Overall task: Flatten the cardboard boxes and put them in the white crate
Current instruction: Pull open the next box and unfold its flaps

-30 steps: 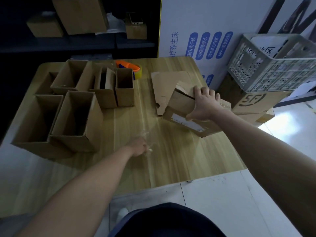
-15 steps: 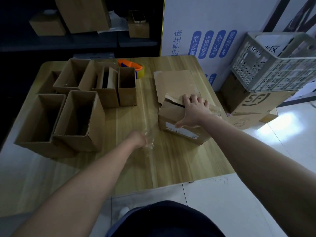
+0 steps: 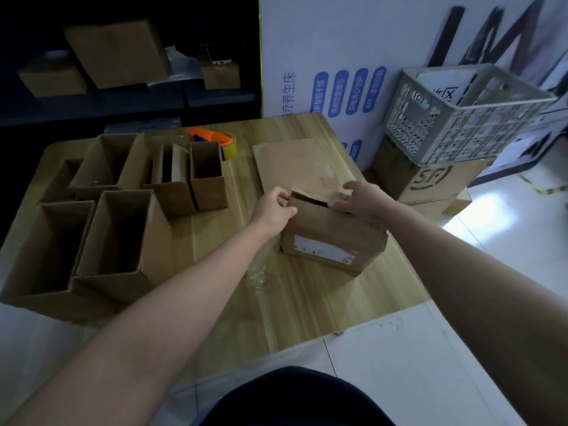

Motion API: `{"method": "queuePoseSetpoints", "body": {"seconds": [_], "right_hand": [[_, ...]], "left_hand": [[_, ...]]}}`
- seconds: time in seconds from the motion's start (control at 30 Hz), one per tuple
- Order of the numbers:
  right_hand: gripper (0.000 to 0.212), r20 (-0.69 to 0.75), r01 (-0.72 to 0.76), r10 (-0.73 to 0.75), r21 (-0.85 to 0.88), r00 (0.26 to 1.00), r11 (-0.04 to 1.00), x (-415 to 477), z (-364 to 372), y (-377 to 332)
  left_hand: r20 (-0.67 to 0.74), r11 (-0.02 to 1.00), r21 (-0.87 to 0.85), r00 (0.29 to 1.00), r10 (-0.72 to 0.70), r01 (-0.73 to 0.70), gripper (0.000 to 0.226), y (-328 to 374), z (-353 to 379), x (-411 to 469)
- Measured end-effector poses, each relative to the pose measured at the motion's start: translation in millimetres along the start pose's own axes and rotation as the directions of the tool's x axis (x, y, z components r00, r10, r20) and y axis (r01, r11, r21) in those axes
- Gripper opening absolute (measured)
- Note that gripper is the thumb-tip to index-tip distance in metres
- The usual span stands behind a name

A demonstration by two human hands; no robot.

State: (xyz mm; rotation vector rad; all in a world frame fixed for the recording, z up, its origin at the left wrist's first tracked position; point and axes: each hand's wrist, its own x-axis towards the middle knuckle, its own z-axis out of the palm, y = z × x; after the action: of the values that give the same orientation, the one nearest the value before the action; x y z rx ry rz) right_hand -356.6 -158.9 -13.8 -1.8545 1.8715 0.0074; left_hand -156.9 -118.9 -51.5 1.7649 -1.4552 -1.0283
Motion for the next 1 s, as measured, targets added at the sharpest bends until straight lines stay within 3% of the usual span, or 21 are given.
{"method": "queuePoseSetpoints", "body": {"seconds": [0.13,0.23,0.37,0.5,0.57,0.67,0.8,0.9,1.0], "right_hand": [[0.052,-0.036,-0.007,0.002,-0.126,0.999,0.992,-6,-6,7],[0.030,-0.155,0.016,-0.057,-0.252,0.986,0.968,-12,-7,10],[0.034,-0.308,-0.013,-0.060,-0.229,0.950,0.973,-18,-15,10],[0.027,-0.377,0.032,-0.194,-0.396,0.906,0.918,-24,-22,-4],[0.026,-0.400,0.059,-0.228,-0.393,0.888,0.918,-26,-28,-13],[0.030,-0.404,0.088,-0.283,-0.438,0.870,0.895,-29,-34,-29],[0.026,-0.369,0.143,-0.368,-0.514,0.854,0.846,-34,-30,-44],[0.023,-0.355,0.157,-0.386,-0.530,0.851,0.833,-36,-27,-50],[0.018,-0.350,0.186,-0.421,-0.542,0.837,0.820,-39,-22,-52]], "left_hand": [[0.073,0.983,-0.183,0.997,0.016,-0.002,0.006,2,9,-4],[0.116,0.935,-0.354,0.993,0.011,0.031,0.015,5,10,-8],[0.205,0.822,-0.545,0.977,-0.062,0.166,0.027,10,6,-9],[0.216,0.773,-0.567,0.957,-0.192,0.283,0.014,24,-7,2],[0.225,0.768,-0.558,0.948,-0.225,0.315,0.009,35,-15,7],[0.206,0.846,-0.414,0.940,-0.271,0.335,0.013,52,-24,16],[0.149,0.976,0.006,0.965,-0.217,0.219,0.036,68,-28,28],[0.071,0.932,0.326,0.979,-0.192,0.159,0.052,68,-28,34],[-0.047,0.878,0.458,0.990,-0.134,0.140,0.046,57,-25,30]]}}
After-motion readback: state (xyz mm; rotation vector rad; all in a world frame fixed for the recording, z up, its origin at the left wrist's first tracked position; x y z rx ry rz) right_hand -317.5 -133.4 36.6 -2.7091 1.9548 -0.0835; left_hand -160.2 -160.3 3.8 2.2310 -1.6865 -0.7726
